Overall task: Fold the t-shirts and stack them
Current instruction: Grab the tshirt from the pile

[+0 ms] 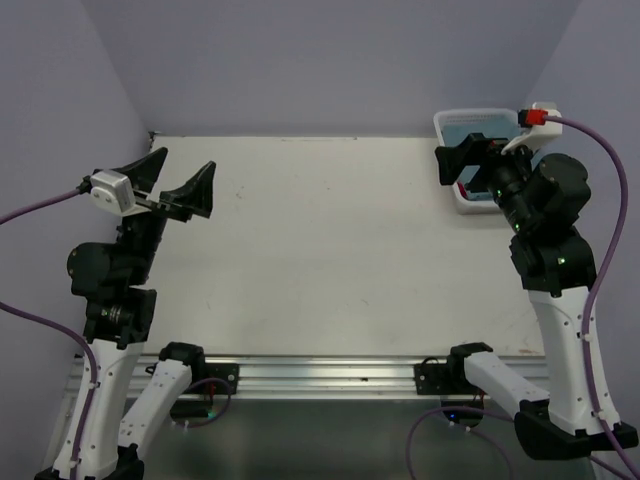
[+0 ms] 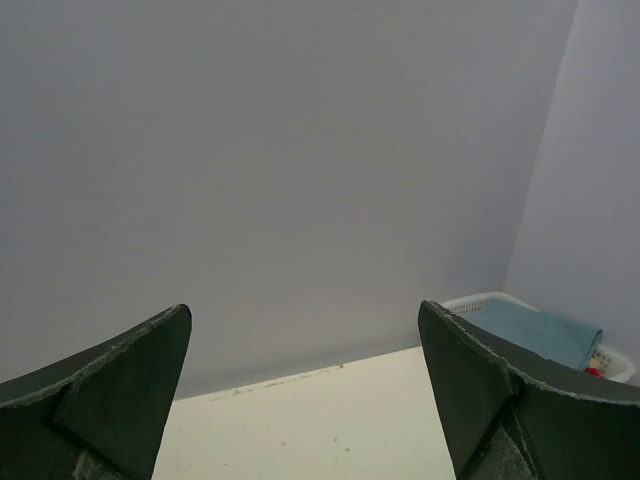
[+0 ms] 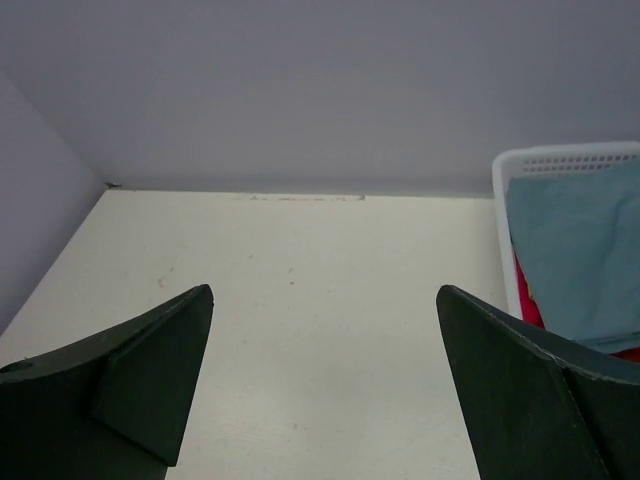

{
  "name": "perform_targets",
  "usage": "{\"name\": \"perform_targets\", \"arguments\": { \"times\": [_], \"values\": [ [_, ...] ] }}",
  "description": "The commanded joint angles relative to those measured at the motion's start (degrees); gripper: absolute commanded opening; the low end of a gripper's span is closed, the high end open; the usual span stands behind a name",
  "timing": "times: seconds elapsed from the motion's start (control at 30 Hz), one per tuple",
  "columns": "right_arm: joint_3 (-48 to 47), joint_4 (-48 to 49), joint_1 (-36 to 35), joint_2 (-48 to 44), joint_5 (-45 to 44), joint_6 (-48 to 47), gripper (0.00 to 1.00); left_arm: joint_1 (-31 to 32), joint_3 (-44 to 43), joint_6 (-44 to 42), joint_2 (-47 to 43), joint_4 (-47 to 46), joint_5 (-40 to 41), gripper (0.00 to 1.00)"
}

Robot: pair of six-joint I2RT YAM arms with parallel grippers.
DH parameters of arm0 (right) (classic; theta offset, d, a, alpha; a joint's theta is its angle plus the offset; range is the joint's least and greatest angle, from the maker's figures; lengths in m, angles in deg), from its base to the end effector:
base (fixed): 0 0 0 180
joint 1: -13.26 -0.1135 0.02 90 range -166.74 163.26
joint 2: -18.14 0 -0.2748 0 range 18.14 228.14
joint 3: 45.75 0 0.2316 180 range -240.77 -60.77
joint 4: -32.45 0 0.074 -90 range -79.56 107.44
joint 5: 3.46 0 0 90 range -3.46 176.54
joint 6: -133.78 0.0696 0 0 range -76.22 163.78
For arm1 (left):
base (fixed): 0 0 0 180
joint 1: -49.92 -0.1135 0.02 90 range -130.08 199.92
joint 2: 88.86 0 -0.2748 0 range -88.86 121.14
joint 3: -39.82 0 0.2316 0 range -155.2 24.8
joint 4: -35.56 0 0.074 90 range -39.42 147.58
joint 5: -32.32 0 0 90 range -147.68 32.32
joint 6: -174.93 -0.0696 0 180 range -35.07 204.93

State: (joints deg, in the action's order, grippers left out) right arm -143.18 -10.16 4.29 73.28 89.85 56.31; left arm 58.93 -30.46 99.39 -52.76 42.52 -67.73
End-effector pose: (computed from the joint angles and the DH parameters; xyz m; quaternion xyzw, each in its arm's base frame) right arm 0.1749 0.0317 0.4940 0.0017 0.7091 0.1516 0.6886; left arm 0.1130 -0.0302 0.4707 0.0500 0.5218 -0.2176 0.8233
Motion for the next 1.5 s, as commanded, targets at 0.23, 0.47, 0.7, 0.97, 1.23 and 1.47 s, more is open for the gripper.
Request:
{"name": "perform_targets", "arguments": {
  "times": [0.23, 0.47, 0.7, 0.97, 1.23, 1.47],
  "values": [
    [1.64, 2.02, -0.17, -1.53, 2.76, -1.28, 0.99, -0.23, -0.55, 1.01, -0.68, -0.65, 0.82, 1.00],
    [-1.42, -1.14, -0.08, 13.98, -15.31, 0.64, 0.99, -0.23, -0.54, 2.59, 3.18, 1.54, 4.85, 1.00],
    [-19.16, -7.99, 4.82, 42.46, -31.95, 2.13, 0.99, -0.23, -4.41, 3.65, 10.84, 6.91, 6.53, 1.00],
    [-49.05, -24.17, 11.43, 68.07, -33.90, 7.06, 0.99, -0.23, -4.15, 2.51, 8.91, 7.88, 7.76, 1.00],
    [-49.33, -22.94, 17.23, 72.74, -23.63, 11.81, 0.99, -0.14, -3.71, 2.59, 7.41, 10.25, 7.67, 1.00],
    [-49.16, -24.00, 20.40, 77.58, -14.48, 13.48, 0.99, -0.14, -3.71, 2.68, 6.79, 11.30, 7.58, 1.00]
  ]
}}
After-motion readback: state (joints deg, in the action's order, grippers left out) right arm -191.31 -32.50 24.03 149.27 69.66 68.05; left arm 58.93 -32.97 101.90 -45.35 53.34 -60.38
